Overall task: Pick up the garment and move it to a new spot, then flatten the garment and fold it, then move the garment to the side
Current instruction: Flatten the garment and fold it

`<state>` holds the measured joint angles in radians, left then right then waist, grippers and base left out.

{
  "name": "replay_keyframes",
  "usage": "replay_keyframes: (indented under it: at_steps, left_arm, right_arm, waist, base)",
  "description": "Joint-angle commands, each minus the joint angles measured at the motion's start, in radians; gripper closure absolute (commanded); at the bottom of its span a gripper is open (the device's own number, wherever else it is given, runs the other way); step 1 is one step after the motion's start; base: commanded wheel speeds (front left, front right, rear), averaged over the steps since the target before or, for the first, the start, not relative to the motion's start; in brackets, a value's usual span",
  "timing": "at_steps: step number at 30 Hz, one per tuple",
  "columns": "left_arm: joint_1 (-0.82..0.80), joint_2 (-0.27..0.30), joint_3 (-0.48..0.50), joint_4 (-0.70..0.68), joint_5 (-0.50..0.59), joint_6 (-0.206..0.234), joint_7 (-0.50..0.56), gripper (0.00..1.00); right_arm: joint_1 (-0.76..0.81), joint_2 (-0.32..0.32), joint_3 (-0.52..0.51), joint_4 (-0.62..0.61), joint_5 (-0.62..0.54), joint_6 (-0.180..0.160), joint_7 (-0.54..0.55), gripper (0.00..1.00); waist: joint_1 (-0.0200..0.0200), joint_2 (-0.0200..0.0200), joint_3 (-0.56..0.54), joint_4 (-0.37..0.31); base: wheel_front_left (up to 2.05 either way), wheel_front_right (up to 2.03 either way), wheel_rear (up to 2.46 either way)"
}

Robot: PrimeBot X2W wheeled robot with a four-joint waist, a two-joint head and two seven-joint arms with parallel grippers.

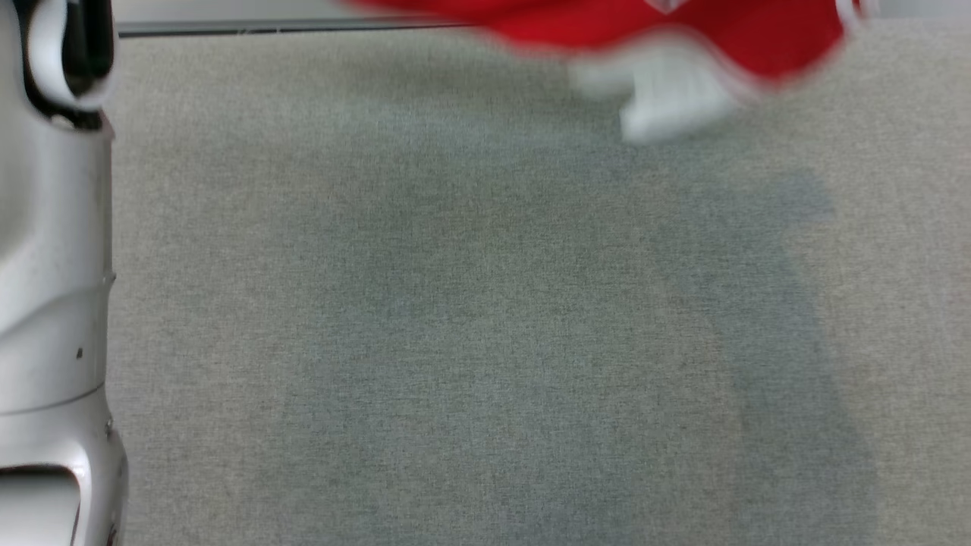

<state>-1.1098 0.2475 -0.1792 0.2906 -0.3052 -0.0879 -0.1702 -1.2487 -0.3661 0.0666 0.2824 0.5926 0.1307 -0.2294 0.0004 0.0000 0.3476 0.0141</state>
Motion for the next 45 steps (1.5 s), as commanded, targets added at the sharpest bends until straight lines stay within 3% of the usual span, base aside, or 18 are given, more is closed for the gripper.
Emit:
replay_keyframes:
  at_steps: [1, 8, 15, 18, 29, 35, 45]
  left_arm:
    - [-0.032, -0.014, 0.004, 0.046, -0.005, 0.007, -0.023, 1.0]
    - [0.082, -0.036, 0.001, 0.23, -0.045, -0.011, -0.074, 1.0]
    - [0.358, -0.106, 0.064, 0.35, -0.096, -0.02, -0.096, 1.0]
    - [0.492, -0.146, 0.119, 0.34, -0.111, -0.027, -0.095, 1.0]
    - [0.822, -0.195, 0.219, 0.29, -0.098, -0.041, -0.096, 1.0]
    - [0.988, -0.195, 0.163, 0.266, -0.185, -0.042, -0.096, 1.0]
    - [1.165, -0.195, 0.088, 0.211, -0.193, -0.043, -0.096, 1.0]
  right_arm:
    - [-0.032, -0.005, 0.003, 0.032, -0.008, 0.0, -0.014, 1.0]
    - [0.123, 0.012, 0.004, 0.071, 0.095, 0.0, -0.033, 1.0]
    - [0.533, 0.027, 0.094, 0.029, 0.218, 0.0, -0.036, 1.0]
    - [0.712, 0.054, 0.098, 0.01, 0.249, 0.0, -0.036, 1.0]
    - [1.067, 0.09, 0.113, 0.019, 0.3, 0.0, -0.037, 1.0]
    - [1.217, 0.076, 0.147, 0.024, 0.324, 0.0, -0.036, 1.0]
    - [1.388, 0.045, 0.161, 0.005, 0.372, 0.0, -0.037, 1.0]
  waist:
    - [-0.0004, 0.0, 0.021, 0.009]
    - [-0.0004, 0.0, 0.037, -0.017]
    - [-0.0004, 0.0, 0.034, -0.04]
    - [-0.0004, 0.0, 0.015, -0.049]
    - [-0.0004, 0.0, -0.117, -0.071]
    - [-0.0004, 0.0, -0.214, -0.075]
    - [-0.0004, 0.0, -0.294, -0.053]
  base:
    - [0.0, 0.0, 0.0]
    - [0.0, 0.0, 0.0]
    - [0.0, 0.0, 0.0]
    - [0.0, 0.0, 0.0]
    - [0.0, 0.0, 0.0]
    - [0.0, 0.0, 0.0]
    - [0.0, 0.0, 0.0]
